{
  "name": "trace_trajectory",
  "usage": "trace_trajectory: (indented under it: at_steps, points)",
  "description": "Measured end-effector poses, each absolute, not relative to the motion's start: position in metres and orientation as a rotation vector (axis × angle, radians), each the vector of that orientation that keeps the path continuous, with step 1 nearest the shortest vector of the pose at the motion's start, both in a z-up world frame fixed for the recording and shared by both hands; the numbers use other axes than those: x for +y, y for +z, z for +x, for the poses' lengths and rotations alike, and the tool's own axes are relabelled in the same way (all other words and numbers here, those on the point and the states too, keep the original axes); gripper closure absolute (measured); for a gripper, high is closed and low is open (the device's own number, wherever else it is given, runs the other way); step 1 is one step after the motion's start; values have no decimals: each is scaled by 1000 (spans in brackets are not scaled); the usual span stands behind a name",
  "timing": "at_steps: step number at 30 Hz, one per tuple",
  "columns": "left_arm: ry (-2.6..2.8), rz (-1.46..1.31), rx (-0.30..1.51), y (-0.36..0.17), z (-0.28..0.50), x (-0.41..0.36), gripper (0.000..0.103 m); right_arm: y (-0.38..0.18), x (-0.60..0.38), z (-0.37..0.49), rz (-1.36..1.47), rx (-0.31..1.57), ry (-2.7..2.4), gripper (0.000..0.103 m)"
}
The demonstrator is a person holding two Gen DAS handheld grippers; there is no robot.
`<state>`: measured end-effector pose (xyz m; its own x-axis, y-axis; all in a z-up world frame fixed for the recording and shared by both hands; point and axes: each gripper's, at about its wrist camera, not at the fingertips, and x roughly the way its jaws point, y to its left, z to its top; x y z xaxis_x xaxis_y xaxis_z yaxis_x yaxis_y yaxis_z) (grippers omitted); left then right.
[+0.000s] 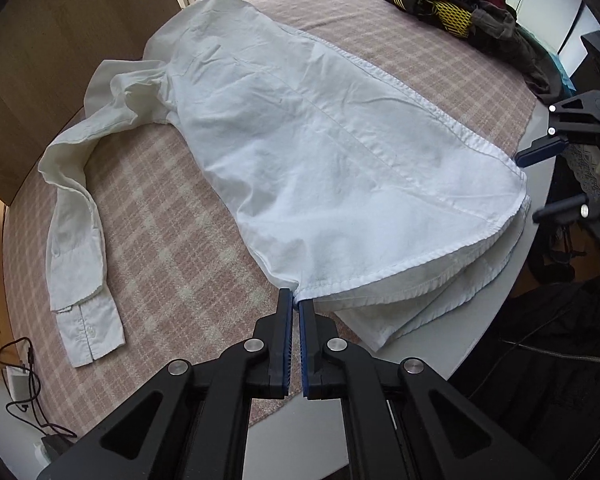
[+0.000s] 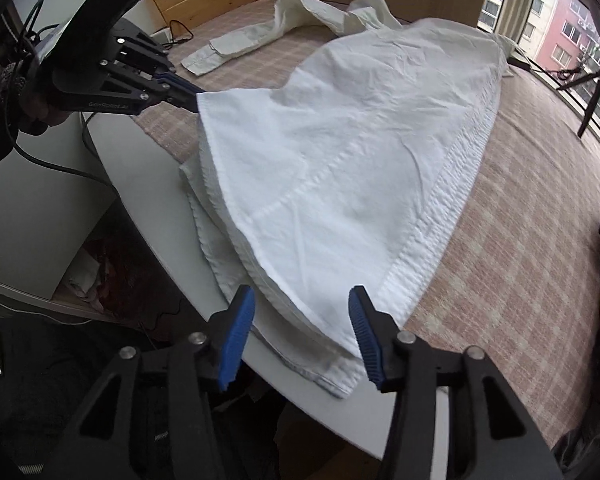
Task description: Fold clothes
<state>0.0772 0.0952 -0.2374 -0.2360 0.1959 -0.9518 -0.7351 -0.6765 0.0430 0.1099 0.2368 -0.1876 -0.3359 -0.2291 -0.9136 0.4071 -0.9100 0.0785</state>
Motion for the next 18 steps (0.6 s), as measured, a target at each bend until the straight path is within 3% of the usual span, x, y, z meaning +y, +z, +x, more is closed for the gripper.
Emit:
trace_trajectory:
  at_steps: [10,18]
  points:
    - [1991,-1395,595,-212,71,94,100,-214,172,86,1496,294,-2270,53]
    - [1997,-1324,598,-187,72,99,100,-215,198,77,1550,153,-2392,54]
